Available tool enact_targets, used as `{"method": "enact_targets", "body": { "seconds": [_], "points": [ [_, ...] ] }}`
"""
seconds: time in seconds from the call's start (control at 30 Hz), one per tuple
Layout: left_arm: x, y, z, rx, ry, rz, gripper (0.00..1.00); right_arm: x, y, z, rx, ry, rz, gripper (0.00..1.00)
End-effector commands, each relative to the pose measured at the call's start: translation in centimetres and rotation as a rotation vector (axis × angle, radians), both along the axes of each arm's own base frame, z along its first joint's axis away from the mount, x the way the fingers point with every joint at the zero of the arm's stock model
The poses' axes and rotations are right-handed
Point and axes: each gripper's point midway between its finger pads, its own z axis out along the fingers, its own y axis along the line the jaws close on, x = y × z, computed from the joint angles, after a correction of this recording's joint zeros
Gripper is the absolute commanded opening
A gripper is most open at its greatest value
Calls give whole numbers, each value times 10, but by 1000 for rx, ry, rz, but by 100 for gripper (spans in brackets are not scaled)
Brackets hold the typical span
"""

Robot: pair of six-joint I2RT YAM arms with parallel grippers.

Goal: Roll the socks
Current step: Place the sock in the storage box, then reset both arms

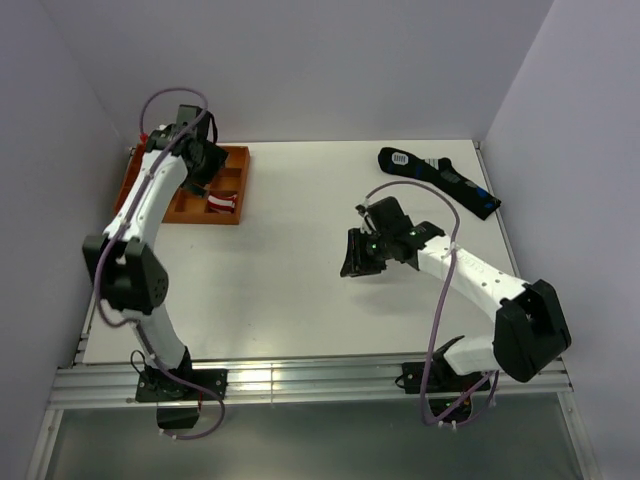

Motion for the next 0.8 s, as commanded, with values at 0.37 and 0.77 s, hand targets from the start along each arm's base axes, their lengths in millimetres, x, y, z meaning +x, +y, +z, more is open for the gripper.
{"method": "enact_targets", "body": {
  "seconds": [0.37,0.77],
  "points": [
    [-180,-63,141,60,-705,-861,99,19,-39,154,159,-496,-249,98],
    [-196,-75,146,49,-755,-945,100,10,-62,165,151,-590,-316,100]
  ]
}}
